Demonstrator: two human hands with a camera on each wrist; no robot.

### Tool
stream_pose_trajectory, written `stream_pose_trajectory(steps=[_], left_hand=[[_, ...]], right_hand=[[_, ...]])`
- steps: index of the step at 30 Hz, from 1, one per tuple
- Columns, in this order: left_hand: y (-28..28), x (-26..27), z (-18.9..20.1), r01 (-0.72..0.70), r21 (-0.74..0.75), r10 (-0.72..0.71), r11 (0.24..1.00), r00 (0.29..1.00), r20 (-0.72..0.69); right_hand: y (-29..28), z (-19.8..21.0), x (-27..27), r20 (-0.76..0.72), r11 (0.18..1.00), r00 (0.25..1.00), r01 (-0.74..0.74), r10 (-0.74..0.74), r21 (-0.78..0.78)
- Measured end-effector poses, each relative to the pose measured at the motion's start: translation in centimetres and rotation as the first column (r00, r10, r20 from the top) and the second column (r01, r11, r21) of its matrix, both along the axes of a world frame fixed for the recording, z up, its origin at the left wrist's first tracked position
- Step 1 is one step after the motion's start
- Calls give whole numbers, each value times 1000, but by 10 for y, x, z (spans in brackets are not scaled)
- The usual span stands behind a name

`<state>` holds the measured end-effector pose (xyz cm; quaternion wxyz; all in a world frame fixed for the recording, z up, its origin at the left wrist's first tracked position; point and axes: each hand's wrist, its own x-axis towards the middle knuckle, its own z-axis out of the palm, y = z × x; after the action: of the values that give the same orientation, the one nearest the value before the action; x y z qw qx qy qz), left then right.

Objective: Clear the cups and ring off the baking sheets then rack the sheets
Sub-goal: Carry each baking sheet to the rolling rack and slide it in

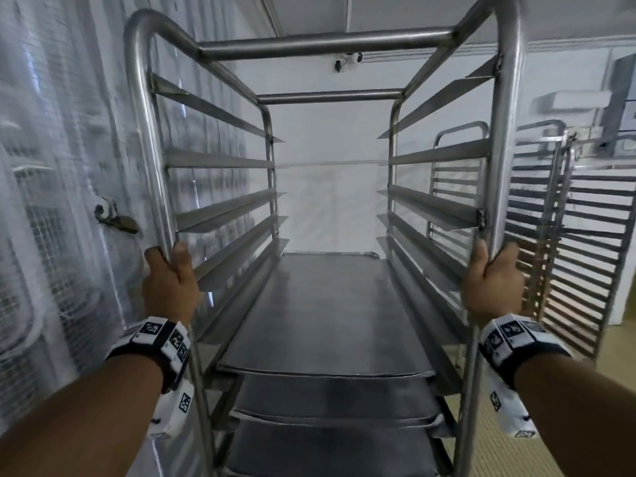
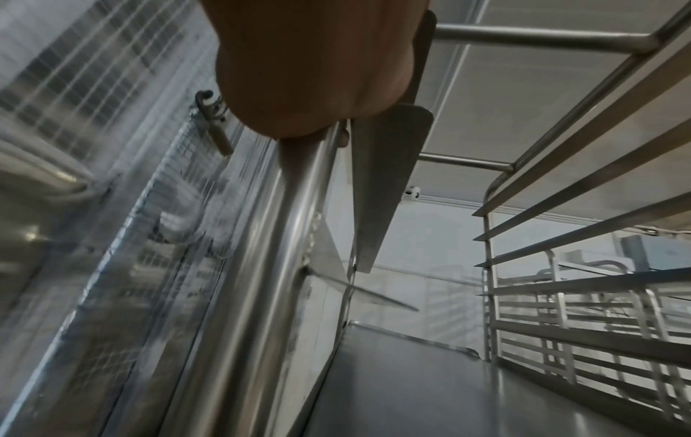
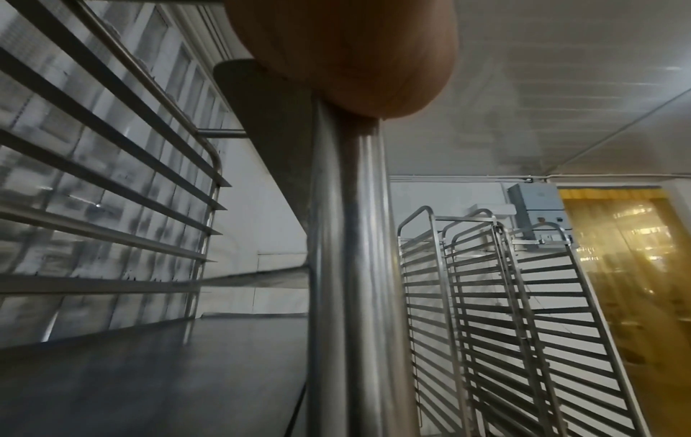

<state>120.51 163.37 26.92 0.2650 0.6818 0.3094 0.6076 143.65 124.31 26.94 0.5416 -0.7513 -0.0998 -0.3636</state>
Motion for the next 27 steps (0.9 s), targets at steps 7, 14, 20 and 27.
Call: stream_pose_trajectory(steps=[7,14,20,27], left_hand=[[36,75,-6,19,-12,-19,1000,1000,4],[89,162,-6,45,15,-45,999,999,9],[124,228,-7,97,30,-98,995,995,17],[175,311,-15,87,34,-88,996,996,31]], right_hand=[[38,-6,82,62,1000,998,9,-7,-28],[84,-12,162,-17,1000,999,29,-29,11],[122,-19,219,-21,997,999,26,-25,66],[164,-20,299,-18,996,999,44,-43,75]])
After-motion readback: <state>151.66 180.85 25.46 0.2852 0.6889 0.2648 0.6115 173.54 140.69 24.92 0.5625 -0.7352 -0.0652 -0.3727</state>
